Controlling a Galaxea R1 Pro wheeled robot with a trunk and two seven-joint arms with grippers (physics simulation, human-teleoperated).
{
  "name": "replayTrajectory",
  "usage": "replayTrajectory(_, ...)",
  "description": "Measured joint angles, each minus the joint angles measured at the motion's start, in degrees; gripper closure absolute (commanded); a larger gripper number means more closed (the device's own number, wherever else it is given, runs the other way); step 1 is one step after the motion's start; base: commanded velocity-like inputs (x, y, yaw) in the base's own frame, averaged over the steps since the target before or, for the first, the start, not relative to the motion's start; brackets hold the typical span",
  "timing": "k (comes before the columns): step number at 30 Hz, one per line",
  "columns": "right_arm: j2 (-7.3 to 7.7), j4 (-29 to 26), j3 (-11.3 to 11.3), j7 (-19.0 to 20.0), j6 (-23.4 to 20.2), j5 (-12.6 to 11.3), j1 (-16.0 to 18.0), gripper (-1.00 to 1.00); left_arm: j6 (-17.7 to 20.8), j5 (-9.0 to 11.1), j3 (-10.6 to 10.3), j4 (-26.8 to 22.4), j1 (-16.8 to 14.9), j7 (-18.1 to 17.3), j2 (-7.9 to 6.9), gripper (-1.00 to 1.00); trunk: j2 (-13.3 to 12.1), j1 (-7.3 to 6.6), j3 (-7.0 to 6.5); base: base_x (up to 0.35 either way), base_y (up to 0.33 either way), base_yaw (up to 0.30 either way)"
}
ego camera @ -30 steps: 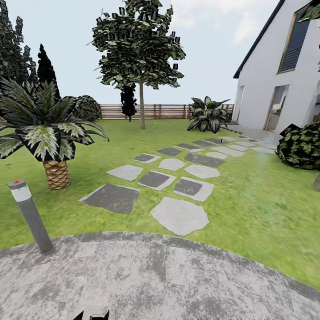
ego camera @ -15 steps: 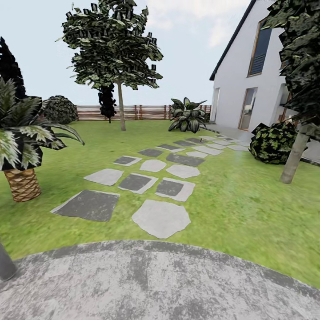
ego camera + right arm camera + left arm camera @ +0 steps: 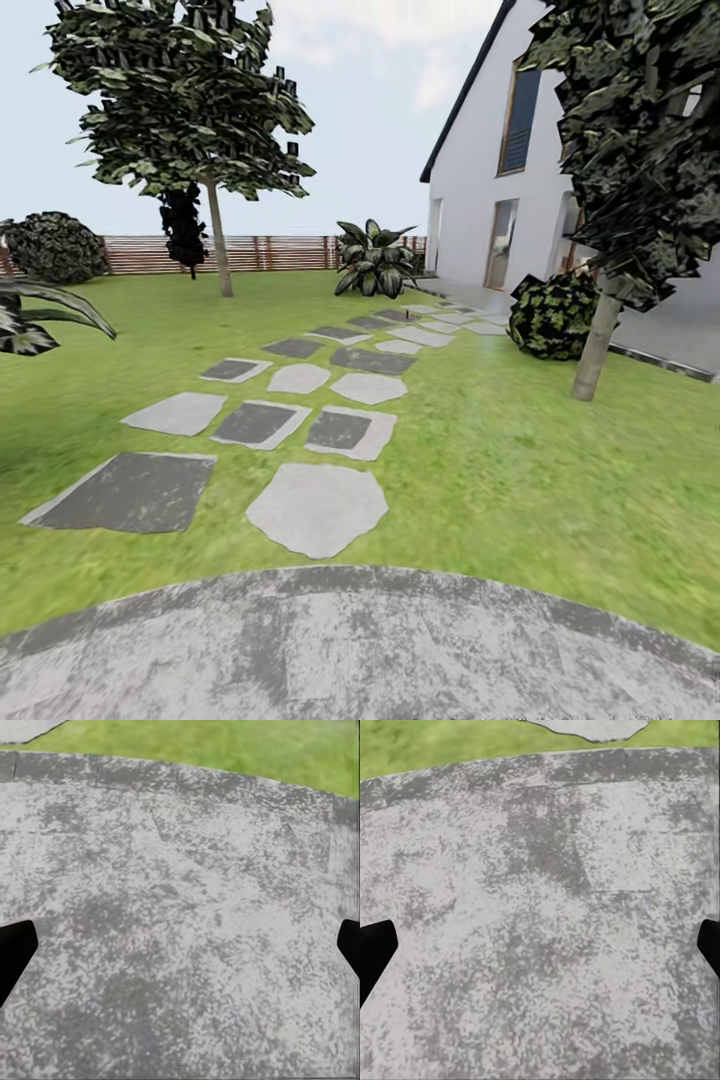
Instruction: In the garden, pick up the pesticide atomizer on the floor and spray pesticide onto both trees until each tree trunk is fully covered.
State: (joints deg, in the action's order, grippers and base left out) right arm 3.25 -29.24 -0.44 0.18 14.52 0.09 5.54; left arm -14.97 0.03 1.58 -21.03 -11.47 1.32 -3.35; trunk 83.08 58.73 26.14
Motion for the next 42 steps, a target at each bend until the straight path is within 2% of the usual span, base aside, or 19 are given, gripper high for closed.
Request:
replayTrajectory(12,0.0,0.1,0.0,0.0,0.0,0.0,0.0,-1.0,-0.1,0.1,0.0,0.0,0.0,0.0,0.0,-1.0,0.0,0.0,0.8,0.004,0.0,-0.202)
replayTrajectory(19,0.0,0.1,0.0,0.0,0.0,0.0,0.0,-1.0,-0.1,0.2,0.0,0.0,0.0,0.0,0.01,-1.0,2.8,1.53,2.42,0.0,0.0,-0.121)
replayTrajectory(42,-0.02,0.1,0.1,0.0,0.0,0.1,0.0,-1.0,-0.1,0.2,0.0,0.0,0.0,0.0,0.01,-1.0,12.0,6.58,6.58,0.0,0.0,-0.002)
